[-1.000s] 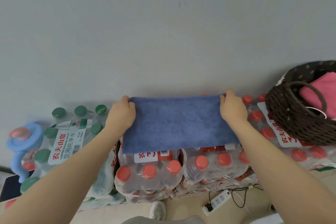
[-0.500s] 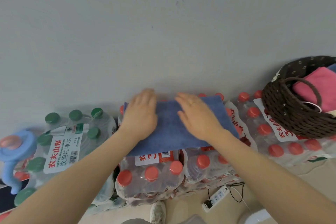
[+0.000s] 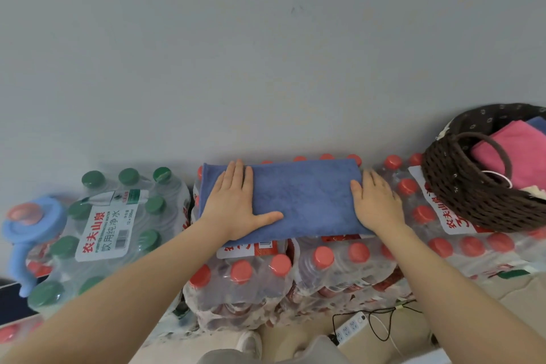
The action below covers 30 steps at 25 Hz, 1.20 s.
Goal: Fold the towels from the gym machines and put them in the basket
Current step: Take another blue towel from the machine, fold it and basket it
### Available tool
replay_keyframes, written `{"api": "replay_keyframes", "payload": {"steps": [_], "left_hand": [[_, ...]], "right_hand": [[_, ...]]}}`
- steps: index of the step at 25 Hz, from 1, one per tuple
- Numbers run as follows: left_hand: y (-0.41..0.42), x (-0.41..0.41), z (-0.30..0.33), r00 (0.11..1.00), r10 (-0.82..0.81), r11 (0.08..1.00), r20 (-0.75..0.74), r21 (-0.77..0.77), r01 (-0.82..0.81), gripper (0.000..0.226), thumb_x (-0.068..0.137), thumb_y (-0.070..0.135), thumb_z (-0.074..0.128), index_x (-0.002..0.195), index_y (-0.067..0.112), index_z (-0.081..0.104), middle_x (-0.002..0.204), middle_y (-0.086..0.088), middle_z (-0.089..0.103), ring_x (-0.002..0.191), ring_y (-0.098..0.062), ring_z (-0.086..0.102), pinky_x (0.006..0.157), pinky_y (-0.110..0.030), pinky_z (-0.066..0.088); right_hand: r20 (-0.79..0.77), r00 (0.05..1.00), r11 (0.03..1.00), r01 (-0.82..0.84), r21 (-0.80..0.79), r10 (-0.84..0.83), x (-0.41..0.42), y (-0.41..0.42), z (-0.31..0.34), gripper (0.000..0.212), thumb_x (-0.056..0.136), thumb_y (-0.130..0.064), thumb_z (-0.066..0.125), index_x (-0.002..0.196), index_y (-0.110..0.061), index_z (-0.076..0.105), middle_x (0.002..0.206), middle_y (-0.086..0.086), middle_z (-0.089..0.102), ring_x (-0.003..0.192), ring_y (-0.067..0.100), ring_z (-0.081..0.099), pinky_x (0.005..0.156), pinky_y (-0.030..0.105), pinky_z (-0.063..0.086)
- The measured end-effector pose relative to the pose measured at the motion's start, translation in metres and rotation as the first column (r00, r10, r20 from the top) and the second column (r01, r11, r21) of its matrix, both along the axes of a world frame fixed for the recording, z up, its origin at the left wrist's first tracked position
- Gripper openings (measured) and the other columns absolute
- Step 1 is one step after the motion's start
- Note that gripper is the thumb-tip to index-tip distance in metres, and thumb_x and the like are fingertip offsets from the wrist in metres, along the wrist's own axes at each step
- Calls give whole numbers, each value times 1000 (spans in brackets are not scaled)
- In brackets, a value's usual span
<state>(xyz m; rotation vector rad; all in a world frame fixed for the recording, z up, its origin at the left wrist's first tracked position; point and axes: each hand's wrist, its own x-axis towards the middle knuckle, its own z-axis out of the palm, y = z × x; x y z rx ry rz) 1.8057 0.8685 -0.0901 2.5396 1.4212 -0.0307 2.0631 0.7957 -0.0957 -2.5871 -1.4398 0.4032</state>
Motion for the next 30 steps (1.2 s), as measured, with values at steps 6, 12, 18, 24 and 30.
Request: {"api": "replay_keyframes", "payload": {"steps": [6,12,18,24,30], "left_hand": [[-9,10,5,970,233,972,63,23,-235,136,43,93,-13,147,8,2,156,-19,-5,145,-29,-3,118,-41,2],[-35,70,22,963,-207,978,174,32,205,97,70,72,6,148,14,12,157,-11,-3,146,-22,1,112,-21,-6],[-49,132,10,979,-202,979,13,-17,202,81,88,61,35,148,19,0,157,-6,-8,146,-21,-4,118,-35,-3],[-53,153,9,984,-160,985,-81,-79,154,94,81,71,35,148,21,-7,157,-5,-14,145,-23,-10,117,-40,-6],[-21,113,16,916,-338,927,216,-92,364,84,78,58,37,147,15,17,156,-4,16,144,-19,14,118,-41,10]], "right_hand": [[-12,998,992,-52,117,54,-4,9,17,36,92,-28,47,114,0,55,129,15,48,124,34,37,99,41,35],[-570,818,963,89,255,76,14,7,25,27,89,-15,54,112,-3,48,105,9,59,99,27,57,85,39,47],[-781,608,910,392,139,-143,71,-13,27,27,85,-18,64,102,3,63,103,23,67,93,34,64,85,46,53],[-924,348,954,295,-51,-156,73,-17,55,27,87,-18,61,110,-3,62,107,18,68,94,32,66,85,41,54],[-496,844,976,-141,164,206,-3,7,90,10,87,-16,53,91,-7,56,71,4,57,69,22,57,52,27,37]]}}
